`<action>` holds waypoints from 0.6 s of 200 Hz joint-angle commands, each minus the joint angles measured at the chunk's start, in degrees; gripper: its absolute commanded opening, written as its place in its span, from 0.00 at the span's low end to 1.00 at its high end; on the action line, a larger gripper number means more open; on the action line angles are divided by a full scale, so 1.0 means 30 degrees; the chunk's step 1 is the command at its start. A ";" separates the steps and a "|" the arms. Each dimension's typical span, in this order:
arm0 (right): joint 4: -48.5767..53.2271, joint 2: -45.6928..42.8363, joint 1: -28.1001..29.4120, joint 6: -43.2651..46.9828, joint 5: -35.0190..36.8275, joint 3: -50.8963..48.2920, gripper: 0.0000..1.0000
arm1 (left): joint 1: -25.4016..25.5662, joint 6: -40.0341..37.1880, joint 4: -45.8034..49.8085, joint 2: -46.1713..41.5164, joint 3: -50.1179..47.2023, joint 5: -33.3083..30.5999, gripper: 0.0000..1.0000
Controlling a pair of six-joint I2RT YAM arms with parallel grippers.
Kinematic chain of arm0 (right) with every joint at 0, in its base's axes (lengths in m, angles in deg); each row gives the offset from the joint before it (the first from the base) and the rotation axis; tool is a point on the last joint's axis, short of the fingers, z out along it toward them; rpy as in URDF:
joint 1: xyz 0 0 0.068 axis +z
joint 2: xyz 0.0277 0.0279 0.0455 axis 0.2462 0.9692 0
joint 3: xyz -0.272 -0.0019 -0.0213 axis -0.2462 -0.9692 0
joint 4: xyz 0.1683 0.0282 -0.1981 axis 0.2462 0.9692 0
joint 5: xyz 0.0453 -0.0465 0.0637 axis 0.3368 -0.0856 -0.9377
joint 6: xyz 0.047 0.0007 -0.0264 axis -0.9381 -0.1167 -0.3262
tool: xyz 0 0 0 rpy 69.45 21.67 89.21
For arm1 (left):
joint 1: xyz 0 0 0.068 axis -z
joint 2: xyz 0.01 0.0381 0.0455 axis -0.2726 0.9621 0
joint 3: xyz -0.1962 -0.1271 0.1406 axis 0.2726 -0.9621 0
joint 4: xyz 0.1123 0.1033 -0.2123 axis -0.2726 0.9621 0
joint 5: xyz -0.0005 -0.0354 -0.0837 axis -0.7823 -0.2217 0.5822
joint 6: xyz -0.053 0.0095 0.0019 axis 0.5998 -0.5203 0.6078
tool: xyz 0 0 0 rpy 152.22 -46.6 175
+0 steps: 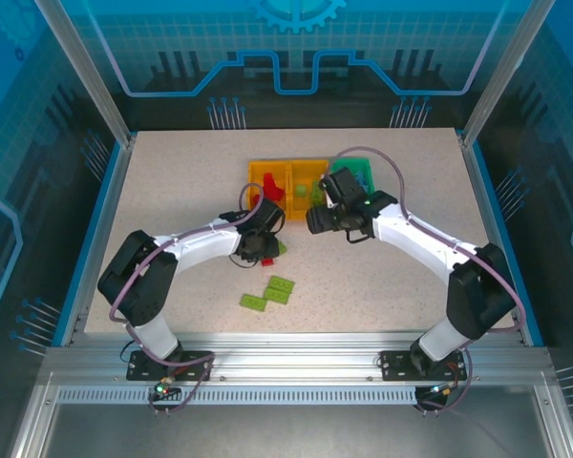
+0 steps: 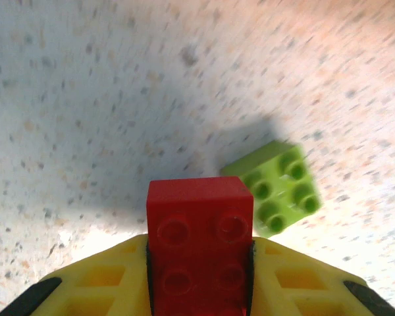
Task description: Sort the legos into containers by color
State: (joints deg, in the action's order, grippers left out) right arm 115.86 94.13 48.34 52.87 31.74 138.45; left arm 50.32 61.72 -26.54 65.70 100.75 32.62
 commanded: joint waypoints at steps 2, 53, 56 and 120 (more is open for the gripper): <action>-0.1336 -0.0614 0.0571 0.0311 -0.0080 -0.1331 0.78 | -0.0764 -0.1395 0.1151 -0.0632 0.1657 -0.0752 0.29; -0.4244 -0.0293 0.2540 -0.0258 -0.0829 -0.3954 0.78 | -0.2672 -0.3648 0.1313 0.1157 0.5863 -0.0333 0.30; -0.4350 -0.0185 0.2695 -0.0296 -0.0786 -0.3962 0.78 | -0.2798 -0.3727 0.1270 0.1367 0.6155 -0.0253 0.30; -0.4706 0.4096 0.4788 -0.0327 -0.0712 -0.1255 0.80 | -0.4328 -0.4739 0.1093 0.5962 1.1599 0.1143 0.31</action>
State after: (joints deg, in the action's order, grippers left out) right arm 103.03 101.71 61.21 51.99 30.08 129.75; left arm 38.59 50.09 -24.77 79.23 130.55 33.24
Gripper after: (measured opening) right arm 0.795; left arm 0.323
